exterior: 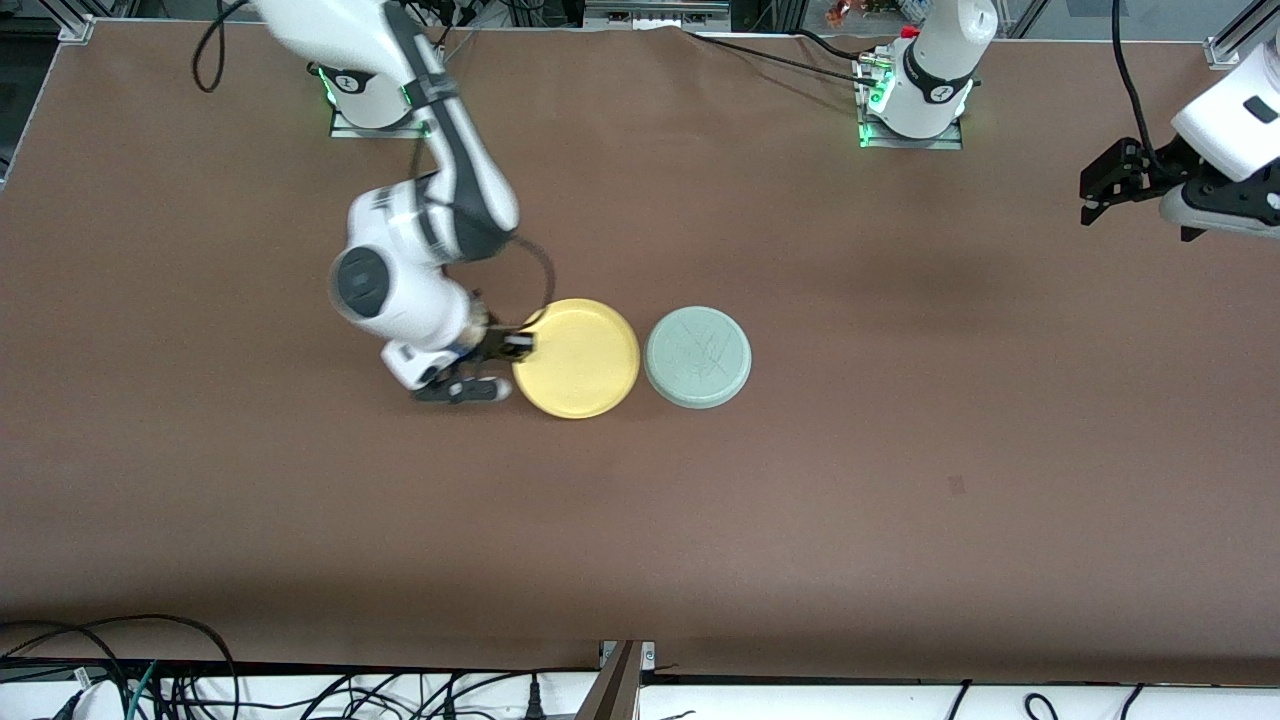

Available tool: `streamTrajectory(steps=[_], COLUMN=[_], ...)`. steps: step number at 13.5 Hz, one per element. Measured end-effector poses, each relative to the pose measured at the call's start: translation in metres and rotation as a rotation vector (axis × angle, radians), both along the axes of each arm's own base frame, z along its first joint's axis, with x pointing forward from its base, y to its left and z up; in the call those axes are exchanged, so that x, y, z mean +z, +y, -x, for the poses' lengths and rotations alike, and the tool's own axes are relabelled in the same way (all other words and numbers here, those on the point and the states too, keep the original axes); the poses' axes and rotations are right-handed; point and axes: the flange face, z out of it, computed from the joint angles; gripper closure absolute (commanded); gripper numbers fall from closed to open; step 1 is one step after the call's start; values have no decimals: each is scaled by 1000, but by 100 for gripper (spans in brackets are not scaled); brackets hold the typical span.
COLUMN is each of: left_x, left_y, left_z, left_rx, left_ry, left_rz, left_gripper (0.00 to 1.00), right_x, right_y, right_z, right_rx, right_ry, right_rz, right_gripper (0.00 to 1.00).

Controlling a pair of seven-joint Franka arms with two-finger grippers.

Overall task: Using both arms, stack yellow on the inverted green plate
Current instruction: 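Carry the yellow plate with the right gripper onto the green plate, then lower the yellow plate onto the green plate and open the right gripper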

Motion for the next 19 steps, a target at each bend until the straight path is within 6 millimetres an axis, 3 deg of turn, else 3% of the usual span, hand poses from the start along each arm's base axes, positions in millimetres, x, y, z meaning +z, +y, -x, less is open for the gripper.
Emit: streamTrajectory(steps=[3,6,9,13,19], left_x=[-22,-32,-37,-38,-38], left_y=[11,23,21,19,18], left_z=[-7,-10,-17,-20,-20], left_rx=[27,53,50,51,49], left_ry=[42,61,42,31,29], left_rz=[37,44,45,48,48], left_gripper=[0,0,0,0,0], right_x=[-20,-45,-50,-39,-63], right_y=[87,129,142,148,167], right_z=[57,93,103,92,82], right_rx=[-64,-96,-130,-153,-173], right_ry=[-42,-70,-81,-104,-122], right_rz=[15,29,28,8,24], right_gripper=[100,100,100,100,100])
